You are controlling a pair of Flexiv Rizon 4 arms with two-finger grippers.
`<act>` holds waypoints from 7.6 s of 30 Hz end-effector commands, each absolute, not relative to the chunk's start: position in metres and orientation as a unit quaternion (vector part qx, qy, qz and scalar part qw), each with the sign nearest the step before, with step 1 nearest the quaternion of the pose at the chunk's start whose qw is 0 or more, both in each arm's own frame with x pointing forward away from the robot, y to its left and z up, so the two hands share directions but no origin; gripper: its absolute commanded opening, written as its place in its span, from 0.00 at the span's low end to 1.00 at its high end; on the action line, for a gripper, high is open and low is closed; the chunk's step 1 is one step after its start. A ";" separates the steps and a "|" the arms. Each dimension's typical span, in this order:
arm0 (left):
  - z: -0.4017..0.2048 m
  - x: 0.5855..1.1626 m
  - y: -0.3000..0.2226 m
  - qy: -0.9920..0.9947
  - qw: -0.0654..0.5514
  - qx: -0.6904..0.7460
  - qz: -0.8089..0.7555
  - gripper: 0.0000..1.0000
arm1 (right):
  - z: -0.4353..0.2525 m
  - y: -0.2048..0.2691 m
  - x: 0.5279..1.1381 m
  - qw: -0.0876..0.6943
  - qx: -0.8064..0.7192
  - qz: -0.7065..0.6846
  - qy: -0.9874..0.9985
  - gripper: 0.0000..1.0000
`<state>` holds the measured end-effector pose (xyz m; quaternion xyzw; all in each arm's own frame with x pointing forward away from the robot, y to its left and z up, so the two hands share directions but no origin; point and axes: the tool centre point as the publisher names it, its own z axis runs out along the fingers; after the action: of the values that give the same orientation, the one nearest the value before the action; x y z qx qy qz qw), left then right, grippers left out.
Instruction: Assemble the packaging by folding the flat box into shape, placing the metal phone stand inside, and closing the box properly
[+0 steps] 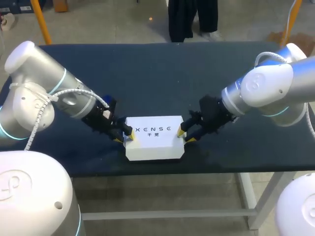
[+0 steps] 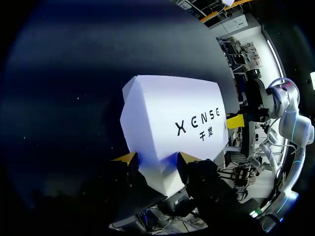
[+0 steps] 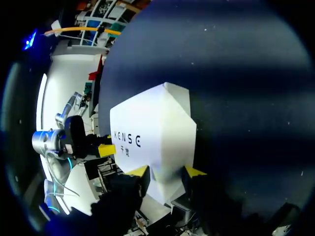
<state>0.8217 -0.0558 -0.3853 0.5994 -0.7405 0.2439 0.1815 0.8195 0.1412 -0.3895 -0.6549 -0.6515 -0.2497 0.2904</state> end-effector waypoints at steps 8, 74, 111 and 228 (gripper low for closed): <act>-0.390 0.818 -0.054 -0.740 0.194 0.589 0.261 0.56 | -0.395 0.146 0.826 0.299 -0.652 -0.251 -0.650 0.47; -0.382 0.828 -0.060 -0.691 0.268 0.601 0.298 0.44 | -0.392 0.153 0.831 0.342 -0.660 -0.253 -0.619 0.45; -0.384 0.829 -0.060 -0.691 0.258 0.607 0.297 0.42 | -0.394 0.150 0.832 0.344 -0.657 -0.259 -0.618 0.38; -0.367 0.819 -0.058 -0.668 0.325 0.628 0.232 0.44 | -0.383 0.149 0.829 0.329 -0.656 -0.256 -0.629 0.45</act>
<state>0.8196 -0.0565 -0.3710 0.6274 -0.6665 0.2362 0.3262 0.8286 0.1457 -0.3840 -0.6562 -0.6286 -0.2569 0.3291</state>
